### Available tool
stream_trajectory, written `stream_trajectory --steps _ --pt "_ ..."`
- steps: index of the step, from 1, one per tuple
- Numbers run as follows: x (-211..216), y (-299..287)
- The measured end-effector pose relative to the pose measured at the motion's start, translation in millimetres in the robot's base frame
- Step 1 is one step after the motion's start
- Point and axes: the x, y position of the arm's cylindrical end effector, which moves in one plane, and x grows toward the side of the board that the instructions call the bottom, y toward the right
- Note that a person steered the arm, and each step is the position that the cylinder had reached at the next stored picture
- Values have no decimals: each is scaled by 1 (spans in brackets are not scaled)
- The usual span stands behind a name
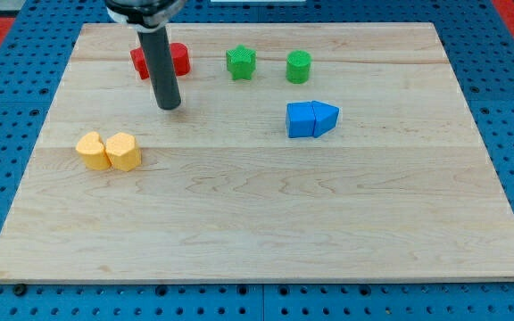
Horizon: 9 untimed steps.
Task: Move the green blocks to the top right of the blue blocks
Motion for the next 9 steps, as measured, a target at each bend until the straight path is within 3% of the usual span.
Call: stream_trajectory --steps 2,4,7,9 --pt "-85 70" --pt "-89 134" --pt "-73 98" --pt "-79 159"
